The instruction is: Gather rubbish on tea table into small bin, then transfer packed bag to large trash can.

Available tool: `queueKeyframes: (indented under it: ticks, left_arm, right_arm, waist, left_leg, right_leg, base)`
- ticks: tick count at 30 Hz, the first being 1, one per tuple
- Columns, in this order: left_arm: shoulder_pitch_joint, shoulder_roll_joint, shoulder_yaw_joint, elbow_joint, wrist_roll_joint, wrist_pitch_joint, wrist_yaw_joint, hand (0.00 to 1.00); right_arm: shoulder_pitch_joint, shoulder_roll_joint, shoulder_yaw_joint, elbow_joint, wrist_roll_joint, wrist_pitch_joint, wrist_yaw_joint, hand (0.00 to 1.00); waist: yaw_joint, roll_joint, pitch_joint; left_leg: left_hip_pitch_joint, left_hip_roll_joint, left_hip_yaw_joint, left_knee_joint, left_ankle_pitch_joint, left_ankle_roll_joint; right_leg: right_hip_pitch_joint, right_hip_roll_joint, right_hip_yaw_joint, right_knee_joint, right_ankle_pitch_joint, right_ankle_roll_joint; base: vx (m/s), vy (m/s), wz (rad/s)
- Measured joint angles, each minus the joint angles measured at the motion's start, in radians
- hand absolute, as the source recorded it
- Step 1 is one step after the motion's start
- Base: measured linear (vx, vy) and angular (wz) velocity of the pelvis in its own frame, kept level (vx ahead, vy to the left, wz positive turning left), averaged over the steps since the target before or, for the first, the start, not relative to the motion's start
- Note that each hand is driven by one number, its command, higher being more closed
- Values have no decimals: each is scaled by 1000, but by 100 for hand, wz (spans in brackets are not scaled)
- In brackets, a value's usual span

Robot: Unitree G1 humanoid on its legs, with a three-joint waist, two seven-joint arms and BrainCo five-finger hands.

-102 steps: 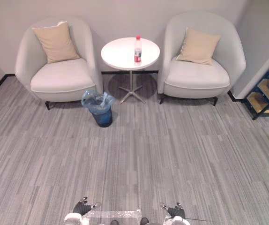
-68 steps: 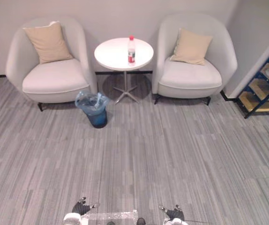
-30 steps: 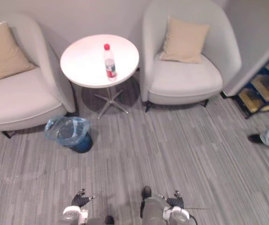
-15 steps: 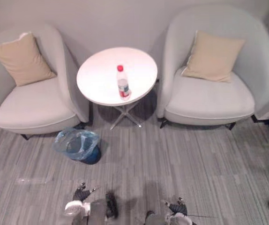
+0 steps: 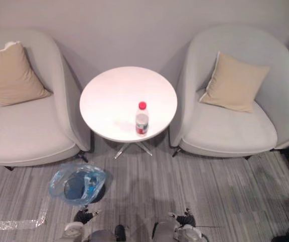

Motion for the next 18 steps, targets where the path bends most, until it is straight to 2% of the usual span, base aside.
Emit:
queueKeyframes:
  ticks: [1,2,5,7,9,10,11,12,14,16,17,18]
  left_arm:
    - [1,13,2,9,1,0,-2,0]
    - [-6,-7,4,18,1,-1,0,0]
    - [-11,-48,13,21,2,-6,-2,0]
    - [-17,-52,13,21,2,-6,-4,0]
    - [-35,-52,24,16,10,-6,-17,0]
    - [-38,-52,24,15,10,-6,-19,0]
    - [-41,-51,28,7,15,-7,-20,0]
    - [-41,-53,32,4,18,-7,-20,0]
    - [-41,-57,35,-3,18,-6,-20,0]
    - [-42,-56,37,-3,18,-7,-20,0]
    - [-37,-56,32,0,19,-4,-20,0]
    - [-27,-59,27,0,19,-3,-21,0]
  right_arm:
    - [13,5,3,10,4,2,4,0]
    - [4,-13,5,10,0,3,1,0]
    - [5,-32,4,18,0,2,3,0]
    - [8,-31,-4,27,3,2,2,0]
    - [11,-25,-3,43,3,1,2,0]
    - [12,-24,-3,44,3,1,2,0]
    - [19,-18,-1,43,3,1,1,0]
    - [22,-16,-1,42,3,1,1,0]
    - [25,-16,-5,39,4,1,-1,0]
    - [27,-18,-5,39,4,1,-1,0]
    - [31,-23,-4,39,2,1,-2,0]
    - [32,-31,-3,39,1,1,-3,0]
  waist:
    - [-2,-24,-17]
    - [1,18,-26]
    - [0,53,-31]
    - [-2,49,-29]
    - [1,24,-14]
    - [4,20,-12]
    - [12,3,-6]
    - [14,5,-7]
    - [14,8,-9]
    - [15,6,-8]
    - [15,16,-14]
    - [15,40,-24]
  left_leg:
    - [16,-26,-39,6,-22,-43]
    - [18,7,-48,8,-25,-57]
    - [20,35,-73,9,7,-83]
    - [17,47,-93,50,22,-97]
    - [-34,67,-91,227,35,-119]
    - [-52,73,-88,269,41,-129]
    - [-103,96,-63,383,43,-132]
    - [-110,103,-40,392,21,-119]
    - [-148,97,1,338,-54,-99]
    - [-160,64,-3,214,-56,-93]
    - [-146,44,-24,68,5,-96]
    - [-143,46,-42,0,92,-99]
  right_leg:
    - [9,-9,45,-120,221,-38]
    - [9,17,30,-105,227,-46]
    - [61,38,-1,-163,209,-68]
    - [108,45,-24,-197,201,-76]
    - [189,41,-45,-237,174,-81]
    - [201,40,-48,-242,170,-82]
    - [226,32,-51,-259,163,-86]
    - [236,30,-52,-268,161,-85]
    - [239,15,-53,-275,152,-77]
    - [247,-3,-54,-270,151,-62]
    - [257,-2,-51,-267,144,-44]
    - [259,17,-43,-265,138,-34]
  base:
    - [387,-167,40]
    - [451,-200,37]
    - [286,-162,20]
    - [225,-145,39]
    - [114,-69,46]
    - [67,-23,35]
    - [45,0,16]
    - [54,16,12]
    - [47,48,4]
    - [54,95,-5]
    - [82,174,-17]
    - [120,225,-24]
